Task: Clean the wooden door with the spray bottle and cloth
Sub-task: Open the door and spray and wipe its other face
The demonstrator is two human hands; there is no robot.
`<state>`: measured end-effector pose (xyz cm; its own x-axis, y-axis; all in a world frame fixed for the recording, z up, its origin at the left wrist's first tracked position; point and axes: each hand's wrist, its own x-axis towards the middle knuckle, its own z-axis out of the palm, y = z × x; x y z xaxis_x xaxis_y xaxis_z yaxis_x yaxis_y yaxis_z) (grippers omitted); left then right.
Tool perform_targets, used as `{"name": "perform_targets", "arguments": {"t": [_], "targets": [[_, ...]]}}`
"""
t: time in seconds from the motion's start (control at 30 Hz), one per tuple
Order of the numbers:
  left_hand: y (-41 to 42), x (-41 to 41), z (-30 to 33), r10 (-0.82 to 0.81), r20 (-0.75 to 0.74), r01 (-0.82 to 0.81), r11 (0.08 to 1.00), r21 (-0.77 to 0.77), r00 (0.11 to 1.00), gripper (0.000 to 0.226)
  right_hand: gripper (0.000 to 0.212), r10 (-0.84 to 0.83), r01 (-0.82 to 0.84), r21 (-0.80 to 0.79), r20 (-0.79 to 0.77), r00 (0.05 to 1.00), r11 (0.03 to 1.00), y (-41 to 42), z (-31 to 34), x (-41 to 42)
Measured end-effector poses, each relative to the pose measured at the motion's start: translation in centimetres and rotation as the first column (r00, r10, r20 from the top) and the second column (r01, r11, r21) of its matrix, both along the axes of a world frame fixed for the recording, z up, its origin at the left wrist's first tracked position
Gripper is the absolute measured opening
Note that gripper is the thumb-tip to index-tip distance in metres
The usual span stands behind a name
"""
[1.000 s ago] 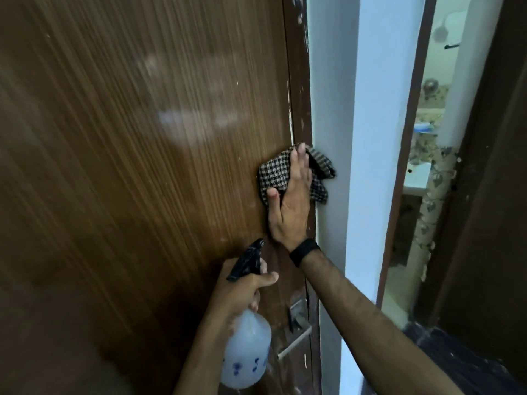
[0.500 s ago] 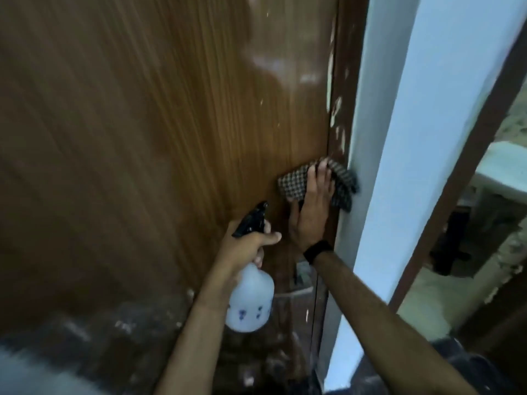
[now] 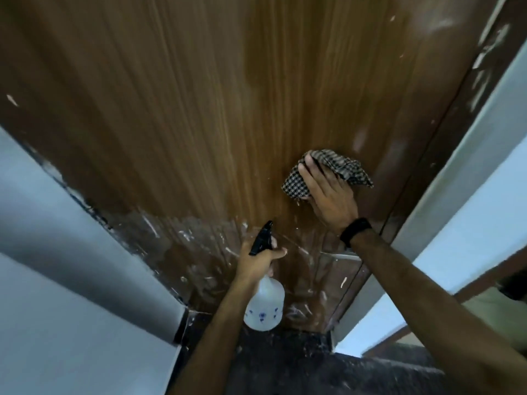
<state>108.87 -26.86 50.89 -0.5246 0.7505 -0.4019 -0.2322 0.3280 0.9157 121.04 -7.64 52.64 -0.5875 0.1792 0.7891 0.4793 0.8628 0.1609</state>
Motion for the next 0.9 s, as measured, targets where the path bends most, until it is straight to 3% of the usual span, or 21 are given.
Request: {"name": "perform_targets", "arguments": {"t": [0.27, 0.37, 0.47, 0.53, 0.6, 0.67, 0.73, 0.83, 0.9], "targets": [[-0.1, -1.9, -4.4, 0.132, 0.15, -0.138, 0.99, 0.025, 0.98, 0.03, 0.08, 0.028, -0.055, 0.078, 0.306, 0.951, 0.995, -0.1, -4.0, -1.0], [0.8, -2.0, -5.0, 0.153, 0.147, -0.159, 0.987, 0.03, 0.977, 0.035, 0.086, 0.03, -0.064, 0.095, 0.321, 0.947, 0.993, 0.1, -2.9, -1.1], [1.4, -2.2, -5.5, 0.115, 0.14, -0.122, 0.992, 0.038, 0.983, 0.028, 0.079, 0.051, -0.088, 0.13, 0.266, 0.962, 0.988, 0.0, -0.7, -1.9], [1.5, -2.3, -6.0, 0.07, 0.144, -0.08, 0.994, 0.069, 0.987, 0.028, 0.076, -0.001, -0.03, 0.151, 0.203, 0.979, 0.988, -0.1, 0.4, -2.7], [1.5, -2.3, -6.8, 0.071, 0.142, -0.084, 0.993, 0.085, 0.987, 0.031, 0.079, -0.064, 0.008, 0.229, 0.24, 0.969, 0.973, 0.0, 0.4, -3.2], [1.2, -2.3, -7.3, 0.093, 0.141, -0.106, 0.991, 0.088, 0.986, 0.03, 0.084, -0.021, -0.096, 0.239, 0.447, 0.894, 0.966, -0.1, -1.0, -3.0], [0.9, -2.5, -7.8, 0.128, 0.148, -0.14, 0.988, 0.07, 0.981, 0.026, 0.073, 0.01, -0.23, 0.271, 0.626, 0.78, 0.935, -0.4, -3.0, -2.5], [0.3, -3.2, -8.2, 0.155, 0.173, -0.168, 0.984, 0.064, 0.973, 0.022, 0.065, -0.002, -0.295, 0.265, 0.747, 0.665, 0.918, -0.7, -5.7, -1.8], [0.0, -3.8, -8.4, 0.15, 0.162, -0.164, 0.983, 0.078, 0.975, 0.021, 0.073, 0.03, -0.269, 0.179, 0.781, 0.624, 0.946, -0.5, -5.9, -2.2]]}}
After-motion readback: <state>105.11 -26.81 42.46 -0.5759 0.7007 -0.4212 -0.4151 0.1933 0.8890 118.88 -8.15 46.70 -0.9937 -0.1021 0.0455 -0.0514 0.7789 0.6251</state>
